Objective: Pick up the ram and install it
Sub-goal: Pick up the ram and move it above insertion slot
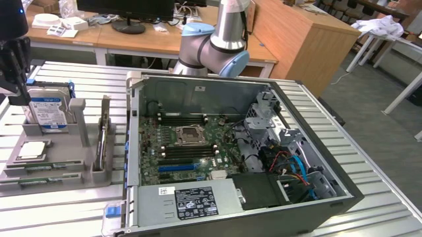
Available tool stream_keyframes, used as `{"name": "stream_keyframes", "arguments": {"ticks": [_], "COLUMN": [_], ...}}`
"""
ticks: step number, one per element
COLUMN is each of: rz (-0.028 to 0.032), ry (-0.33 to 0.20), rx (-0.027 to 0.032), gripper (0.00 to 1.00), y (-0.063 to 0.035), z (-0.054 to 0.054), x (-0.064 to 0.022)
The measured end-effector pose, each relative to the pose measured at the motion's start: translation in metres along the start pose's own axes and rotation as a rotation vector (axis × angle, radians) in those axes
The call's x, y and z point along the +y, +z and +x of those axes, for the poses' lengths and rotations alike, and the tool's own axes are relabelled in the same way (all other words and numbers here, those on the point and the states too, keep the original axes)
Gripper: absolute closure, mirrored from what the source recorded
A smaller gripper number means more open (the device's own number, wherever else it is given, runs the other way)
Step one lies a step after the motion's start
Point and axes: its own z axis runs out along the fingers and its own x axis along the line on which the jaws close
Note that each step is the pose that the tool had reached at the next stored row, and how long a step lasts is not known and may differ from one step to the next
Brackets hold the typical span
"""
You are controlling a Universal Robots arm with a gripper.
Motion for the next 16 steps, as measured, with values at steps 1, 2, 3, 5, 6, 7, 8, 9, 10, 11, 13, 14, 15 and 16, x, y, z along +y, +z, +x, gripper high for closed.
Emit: {"name": "stream_keyframes", "arguments": {"ticks": [1,2,3,5,6,7,8,9,10,11,13,14,15,16], "rz": [0.0,0.0,-0.0001,-0.0001,-0.0001,-0.0001,-0.0001,-0.0001,0.0,0.0,-0.0001,0.0,0.0002,0.0006], "ry": [0.0,0.0,0.0,0.0,0.0,0.0,0.0,0.0,0.0,0.0,0.0,0.0,0.0,0.0], "rx": [0.0,-0.0001,-0.0001,-0.0001,0.0,-0.0001,-0.0001,-0.0001,-0.0001,-0.0001,-0.0001,-0.0001,-0.0002,-0.0003], "gripper": [0.89,0.89,0.89,0.89,0.89,0.89,0.83,0.77,0.77,0.77,0.7,0.7,0.7,0.7], "y": [0.0,0.0,0.0,0.0,0.0,0.0,0.0,0.0,0.0,0.0,0.0,0.0,0.0004,0.0015], "z": [0.0,0.0,0.0,-0.0001,-0.0001,-0.0001,-0.0001,-0.0001,-0.0001,-0.0001,-0.0001,-0.0001,-0.0001,-0.0001], "x": [0.0,0.0,0.0,0.0,0.0,0.0,0.0,0.0,0.0,0.0,0.0,0.0,-0.0001,-0.0001]}}
